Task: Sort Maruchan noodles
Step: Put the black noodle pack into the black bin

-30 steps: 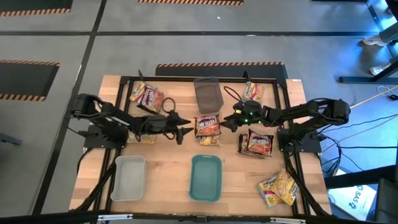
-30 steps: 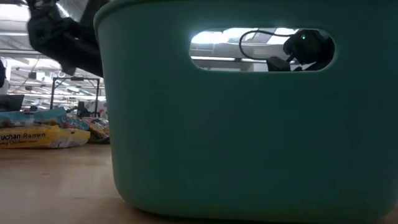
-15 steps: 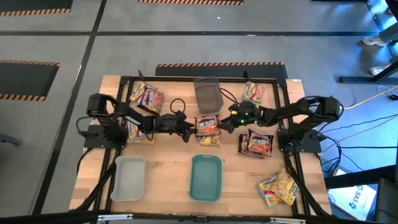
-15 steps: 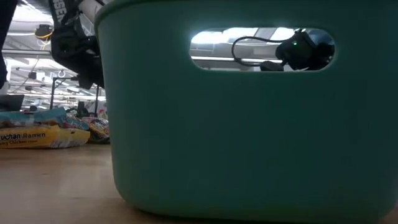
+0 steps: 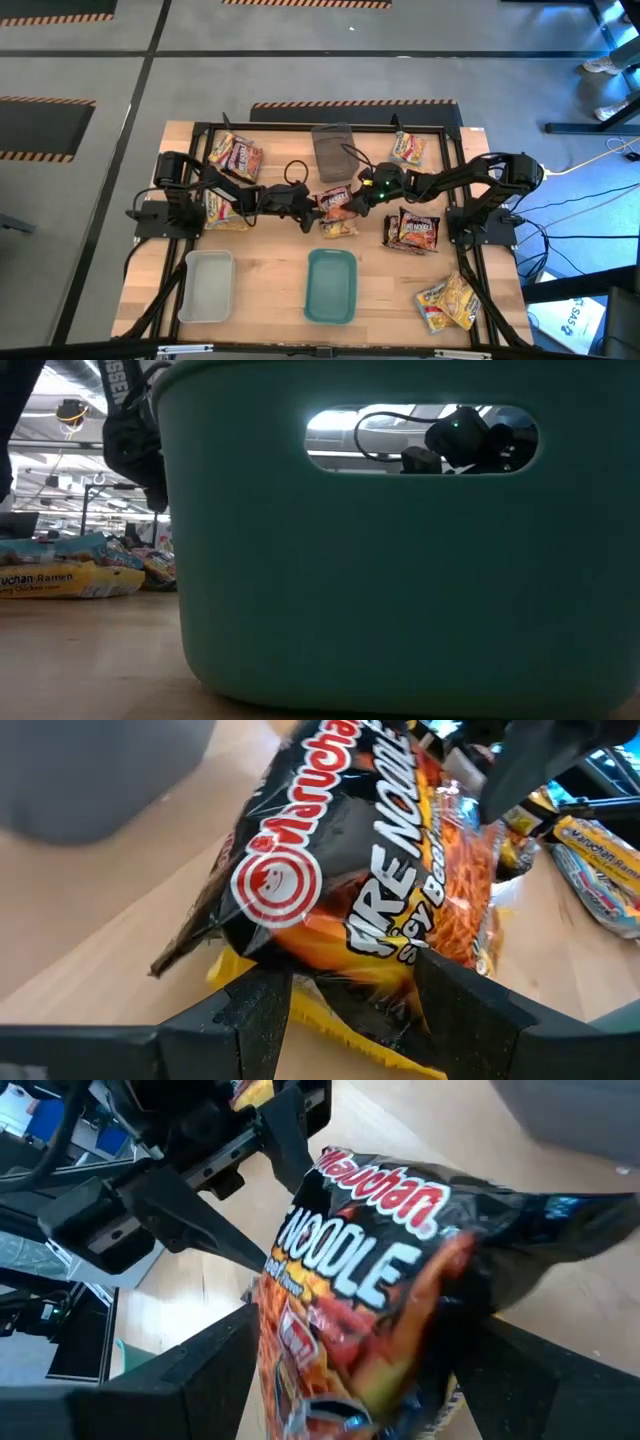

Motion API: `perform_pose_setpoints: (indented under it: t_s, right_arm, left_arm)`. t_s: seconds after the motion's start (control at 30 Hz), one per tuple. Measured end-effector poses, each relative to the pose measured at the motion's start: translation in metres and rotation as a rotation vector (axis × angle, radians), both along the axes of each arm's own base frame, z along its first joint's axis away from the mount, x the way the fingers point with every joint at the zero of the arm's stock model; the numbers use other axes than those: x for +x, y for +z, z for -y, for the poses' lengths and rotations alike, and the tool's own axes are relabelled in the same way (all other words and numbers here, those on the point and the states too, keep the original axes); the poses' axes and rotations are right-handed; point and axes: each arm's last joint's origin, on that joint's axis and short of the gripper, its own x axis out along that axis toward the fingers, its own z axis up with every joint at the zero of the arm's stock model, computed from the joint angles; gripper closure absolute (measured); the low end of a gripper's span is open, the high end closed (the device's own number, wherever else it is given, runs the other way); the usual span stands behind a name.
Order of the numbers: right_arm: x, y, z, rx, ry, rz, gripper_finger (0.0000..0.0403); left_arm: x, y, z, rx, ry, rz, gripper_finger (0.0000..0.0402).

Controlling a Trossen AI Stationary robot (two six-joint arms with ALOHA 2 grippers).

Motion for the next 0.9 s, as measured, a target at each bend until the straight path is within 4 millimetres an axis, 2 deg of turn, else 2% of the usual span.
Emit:
perform_pose_setpoints:
  t_s: [0.3, 0.43, 0.73, 0.9]
  right_arm:
    - [0.001, 0.001, -0.001, -0.002, 0.032, 0.014, 0.0124]
    - [0.001, 0.001, -0.001, -0.014, 0.038, 0.016, 0.0164]
    - [0.002, 0.004, -0.002, -0.049, 0.083, 0.049, 0.0288]
    - [0.001, 0.009, -0.002, -0.087, 0.104, 0.081, 0.0292]
  left_arm:
    - [0.007, 0.007, -0.001, 0.042, -0.01, 0.023, 0.0195]
    - [0.009, 0.009, -0.001, 0.079, -0.024, 0.03, 0.0195]
    - [0.009, 0.011, -0.001, 0.09, -0.034, 0.031, 0.0195]
    - [0.008, 0.021, -0.002, 0.09, -0.095, 0.053, 0.0195]
